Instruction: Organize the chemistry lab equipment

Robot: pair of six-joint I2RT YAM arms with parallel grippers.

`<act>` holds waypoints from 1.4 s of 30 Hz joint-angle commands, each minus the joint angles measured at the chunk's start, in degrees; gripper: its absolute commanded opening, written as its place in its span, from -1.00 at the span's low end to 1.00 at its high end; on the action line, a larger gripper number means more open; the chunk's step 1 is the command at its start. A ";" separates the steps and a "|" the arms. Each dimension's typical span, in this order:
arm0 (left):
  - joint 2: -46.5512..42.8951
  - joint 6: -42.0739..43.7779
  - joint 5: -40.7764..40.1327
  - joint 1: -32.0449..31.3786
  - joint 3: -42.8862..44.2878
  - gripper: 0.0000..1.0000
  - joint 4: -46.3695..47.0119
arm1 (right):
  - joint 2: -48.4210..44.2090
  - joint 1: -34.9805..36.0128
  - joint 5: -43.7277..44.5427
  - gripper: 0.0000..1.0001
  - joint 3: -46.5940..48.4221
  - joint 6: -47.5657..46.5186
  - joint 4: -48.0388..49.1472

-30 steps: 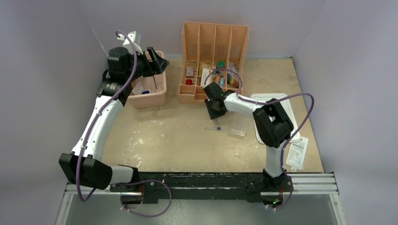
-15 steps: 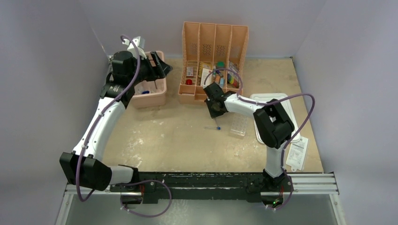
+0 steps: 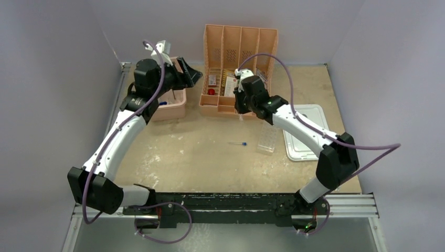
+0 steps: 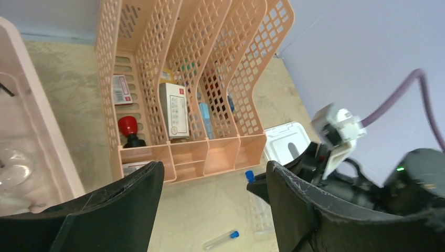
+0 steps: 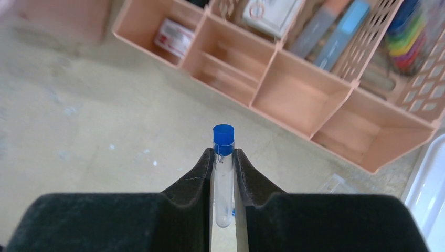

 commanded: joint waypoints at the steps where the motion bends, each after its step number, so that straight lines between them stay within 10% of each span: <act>1: 1.48 -3.56 -3.16 -3.45 -2.08 0.41 8.77 | -4.22 -1.93 -2.06 -0.79 4.71 2.76 4.81; 14: 9.12 -10.04 -9.28 -20.95 -4.93 0.34 24.12 | -8.74 -6.44 -0.68 -0.77 10.27 15.23 7.39; 31: 12.81 -13.80 -0.83 -21.50 -1.91 0.06 26.13 | -14.25 -7.41 -2.15 -0.75 7.21 29.62 6.84; 42: 13.70 -13.55 3.68 -21.49 -3.31 -0.56 29.66 | -15.76 -7.58 -5.06 -0.73 5.79 29.23 5.46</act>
